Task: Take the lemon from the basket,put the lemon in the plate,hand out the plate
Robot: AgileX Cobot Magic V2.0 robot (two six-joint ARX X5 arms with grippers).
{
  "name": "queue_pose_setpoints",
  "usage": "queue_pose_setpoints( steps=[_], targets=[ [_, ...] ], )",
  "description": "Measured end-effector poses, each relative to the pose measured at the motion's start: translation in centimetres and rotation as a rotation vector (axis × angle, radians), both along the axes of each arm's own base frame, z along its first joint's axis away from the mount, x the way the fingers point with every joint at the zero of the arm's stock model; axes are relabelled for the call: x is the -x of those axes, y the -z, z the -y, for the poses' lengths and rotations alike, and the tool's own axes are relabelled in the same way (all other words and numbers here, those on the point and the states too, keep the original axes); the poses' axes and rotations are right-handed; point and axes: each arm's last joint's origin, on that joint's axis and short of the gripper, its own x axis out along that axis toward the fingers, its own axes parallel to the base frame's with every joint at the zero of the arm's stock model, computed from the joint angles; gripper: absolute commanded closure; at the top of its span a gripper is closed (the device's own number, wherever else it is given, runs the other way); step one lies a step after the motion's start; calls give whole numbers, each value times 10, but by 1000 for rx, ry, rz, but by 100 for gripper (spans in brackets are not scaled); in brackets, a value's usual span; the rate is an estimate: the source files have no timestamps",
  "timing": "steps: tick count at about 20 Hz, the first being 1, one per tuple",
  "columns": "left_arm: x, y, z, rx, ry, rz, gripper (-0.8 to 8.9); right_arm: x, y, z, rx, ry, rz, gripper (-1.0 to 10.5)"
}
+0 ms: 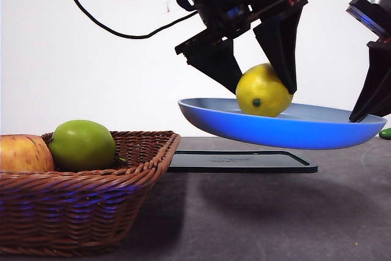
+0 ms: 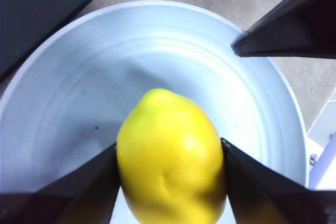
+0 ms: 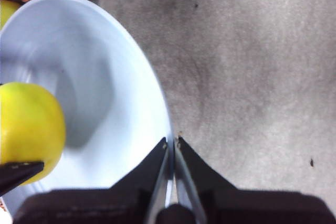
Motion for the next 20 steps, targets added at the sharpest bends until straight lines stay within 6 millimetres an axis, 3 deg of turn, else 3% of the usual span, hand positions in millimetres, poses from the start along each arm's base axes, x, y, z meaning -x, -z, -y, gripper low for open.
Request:
queue_pose_setpoints(
  steps=[3, 12, 16, 20],
  targets=[
    [1, 0, 0, -4, 12, -6, 439, 0, 0, 0, 0, 0, -1, 943],
    [4, -2, -5, -29, 43, -32, 438, -4, -5, 1, 20, 61, -14, 944],
    [18, -29, -30, -53, 33, -50, 438, -29, -20, 1, 20, 89, 12, 944],
    [30, -49, -47, -56, 42, -41, 439, -71, -12, -3, 30, 93, -42, 944]
  ],
)
